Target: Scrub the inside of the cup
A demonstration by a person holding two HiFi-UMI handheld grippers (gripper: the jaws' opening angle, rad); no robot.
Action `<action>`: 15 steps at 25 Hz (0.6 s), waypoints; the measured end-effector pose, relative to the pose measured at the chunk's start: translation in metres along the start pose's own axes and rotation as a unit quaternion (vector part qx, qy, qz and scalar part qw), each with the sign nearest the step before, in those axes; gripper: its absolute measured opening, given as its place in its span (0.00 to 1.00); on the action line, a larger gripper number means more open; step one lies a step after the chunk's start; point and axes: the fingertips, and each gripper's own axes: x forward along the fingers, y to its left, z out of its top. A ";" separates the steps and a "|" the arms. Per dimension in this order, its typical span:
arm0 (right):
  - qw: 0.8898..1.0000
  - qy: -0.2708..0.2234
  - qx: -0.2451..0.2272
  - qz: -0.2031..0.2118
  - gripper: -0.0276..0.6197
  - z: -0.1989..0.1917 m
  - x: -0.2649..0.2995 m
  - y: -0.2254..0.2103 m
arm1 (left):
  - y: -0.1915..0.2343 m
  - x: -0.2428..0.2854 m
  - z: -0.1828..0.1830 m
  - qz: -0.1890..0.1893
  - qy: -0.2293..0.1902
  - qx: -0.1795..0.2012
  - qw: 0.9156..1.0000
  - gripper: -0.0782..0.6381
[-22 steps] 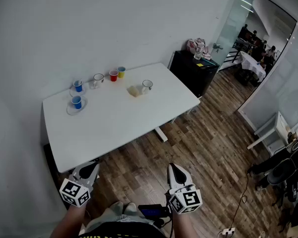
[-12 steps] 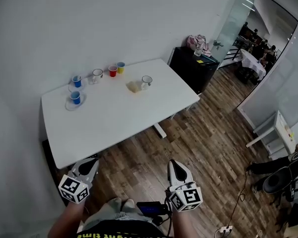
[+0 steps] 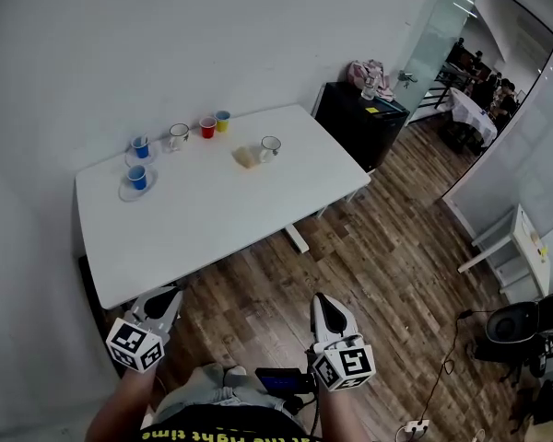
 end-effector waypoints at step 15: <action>1.000 -0.017 0.000 0.020 0.05 0.007 -0.001 -0.050 | -0.028 0.047 0.016 0.007 -0.024 0.020 0.999 0.11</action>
